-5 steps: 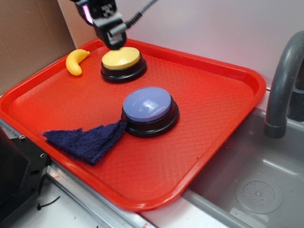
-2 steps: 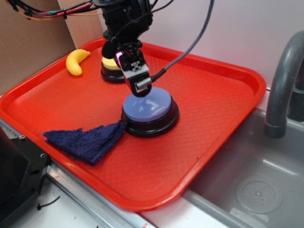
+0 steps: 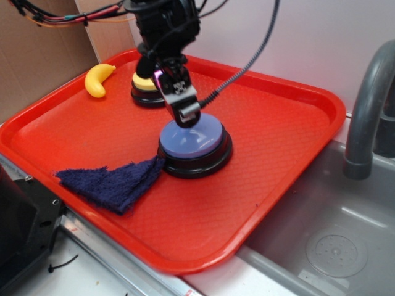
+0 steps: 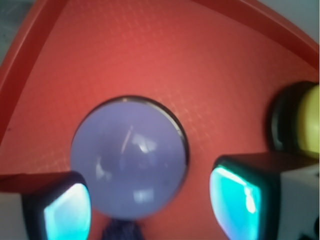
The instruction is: Push the purple button.
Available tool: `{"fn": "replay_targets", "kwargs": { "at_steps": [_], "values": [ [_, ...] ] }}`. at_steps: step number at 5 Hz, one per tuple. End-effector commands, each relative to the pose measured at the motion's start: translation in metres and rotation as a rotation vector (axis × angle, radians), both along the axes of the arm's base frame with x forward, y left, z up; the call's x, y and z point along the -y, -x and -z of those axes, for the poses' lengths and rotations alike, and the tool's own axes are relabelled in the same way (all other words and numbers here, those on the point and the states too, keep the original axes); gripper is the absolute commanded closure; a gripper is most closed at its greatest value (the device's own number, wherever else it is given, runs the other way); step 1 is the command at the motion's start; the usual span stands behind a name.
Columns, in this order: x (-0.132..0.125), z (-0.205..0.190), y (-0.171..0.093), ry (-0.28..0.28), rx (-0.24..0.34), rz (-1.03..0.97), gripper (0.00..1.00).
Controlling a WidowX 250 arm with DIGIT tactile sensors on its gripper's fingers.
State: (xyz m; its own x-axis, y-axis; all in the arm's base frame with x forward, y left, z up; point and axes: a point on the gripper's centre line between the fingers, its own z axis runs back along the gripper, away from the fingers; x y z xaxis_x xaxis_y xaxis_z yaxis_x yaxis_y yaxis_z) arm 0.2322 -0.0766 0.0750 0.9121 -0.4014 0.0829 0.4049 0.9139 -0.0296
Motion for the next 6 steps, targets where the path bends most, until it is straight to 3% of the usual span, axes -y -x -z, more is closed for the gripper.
{"fn": "replay_targets", "kwargs": {
  "at_steps": [1,6],
  "values": [
    [0.019,0.022,-0.009,0.007,-0.008,0.04,0.0],
    [0.01,-0.034,-0.003,-0.038,0.027,0.041,0.0]
  ]
}}
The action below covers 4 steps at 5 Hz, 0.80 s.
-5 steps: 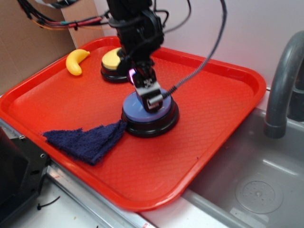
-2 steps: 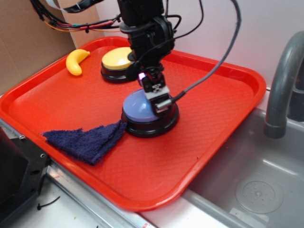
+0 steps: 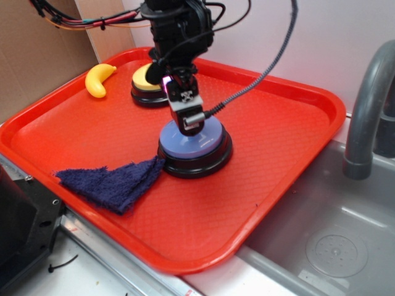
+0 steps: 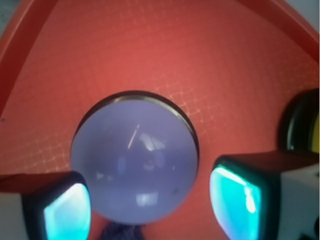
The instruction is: Push the purple button.
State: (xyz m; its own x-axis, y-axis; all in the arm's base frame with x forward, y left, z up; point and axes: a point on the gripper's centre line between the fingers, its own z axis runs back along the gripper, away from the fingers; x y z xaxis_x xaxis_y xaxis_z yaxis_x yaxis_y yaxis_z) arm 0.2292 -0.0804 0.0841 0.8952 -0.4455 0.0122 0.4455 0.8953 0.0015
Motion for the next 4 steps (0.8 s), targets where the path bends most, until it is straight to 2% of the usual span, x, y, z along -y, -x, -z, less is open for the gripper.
{"fn": "replay_targets", "kwargs": {
  "at_steps": [1,4],
  "values": [
    [0.006,-0.032,-0.005,0.013,0.083,-0.003,0.0],
    [0.005,-0.053,0.001,0.02,0.09,-0.007,0.0]
  ]
}}
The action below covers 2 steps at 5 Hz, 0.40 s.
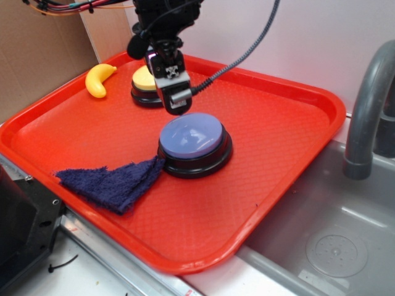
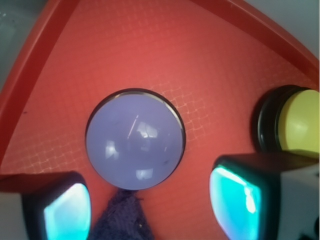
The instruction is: Push the purple button.
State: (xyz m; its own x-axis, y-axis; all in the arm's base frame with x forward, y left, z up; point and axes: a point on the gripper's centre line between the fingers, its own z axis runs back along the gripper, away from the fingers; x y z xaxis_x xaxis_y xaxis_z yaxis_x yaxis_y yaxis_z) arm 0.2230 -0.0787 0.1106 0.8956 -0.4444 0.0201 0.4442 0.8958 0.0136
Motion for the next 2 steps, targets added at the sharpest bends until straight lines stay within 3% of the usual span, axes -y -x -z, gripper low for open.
{"fn": "replay_targets", "kwargs": {
  "at_steps": [1,2],
  "values": [
    [0.006,-0.036,-0.002,0.022,0.078,-0.012,0.0],
    [0.005,-0.046,0.002,0.013,0.088,-0.017,0.0]
  ]
}}
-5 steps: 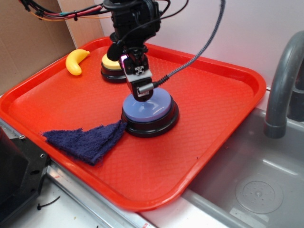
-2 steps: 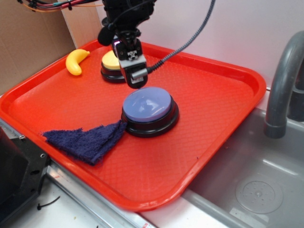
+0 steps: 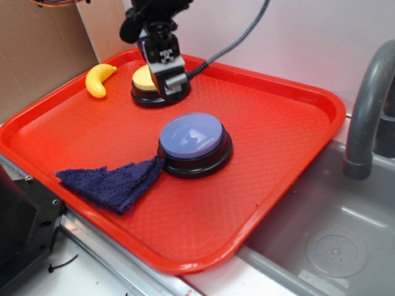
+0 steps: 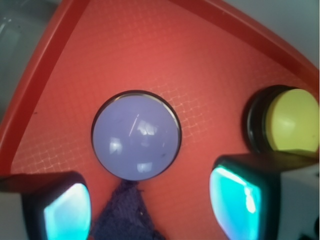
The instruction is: Push the purple button.
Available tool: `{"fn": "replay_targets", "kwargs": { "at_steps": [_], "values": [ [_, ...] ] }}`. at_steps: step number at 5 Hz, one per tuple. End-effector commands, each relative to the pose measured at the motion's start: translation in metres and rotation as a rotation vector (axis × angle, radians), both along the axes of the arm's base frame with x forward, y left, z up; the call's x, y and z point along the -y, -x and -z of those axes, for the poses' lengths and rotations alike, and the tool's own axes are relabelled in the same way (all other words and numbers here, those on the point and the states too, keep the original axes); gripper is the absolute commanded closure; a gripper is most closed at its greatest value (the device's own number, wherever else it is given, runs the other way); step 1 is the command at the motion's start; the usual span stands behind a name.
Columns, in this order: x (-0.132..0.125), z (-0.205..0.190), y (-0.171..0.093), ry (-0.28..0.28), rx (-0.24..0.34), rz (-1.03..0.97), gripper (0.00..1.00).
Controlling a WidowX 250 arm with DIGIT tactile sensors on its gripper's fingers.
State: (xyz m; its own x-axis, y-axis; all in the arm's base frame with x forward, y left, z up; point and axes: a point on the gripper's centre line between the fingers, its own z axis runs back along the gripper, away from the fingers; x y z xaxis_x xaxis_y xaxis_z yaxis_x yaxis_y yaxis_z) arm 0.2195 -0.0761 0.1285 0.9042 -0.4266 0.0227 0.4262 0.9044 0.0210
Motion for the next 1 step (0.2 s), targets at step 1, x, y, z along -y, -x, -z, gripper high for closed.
{"fn": "replay_targets", "kwargs": {
  "at_steps": [1],
  "values": [
    [0.0073,-0.0383,0.0037,0.01,0.095,-0.004,0.0]
  ]
}}
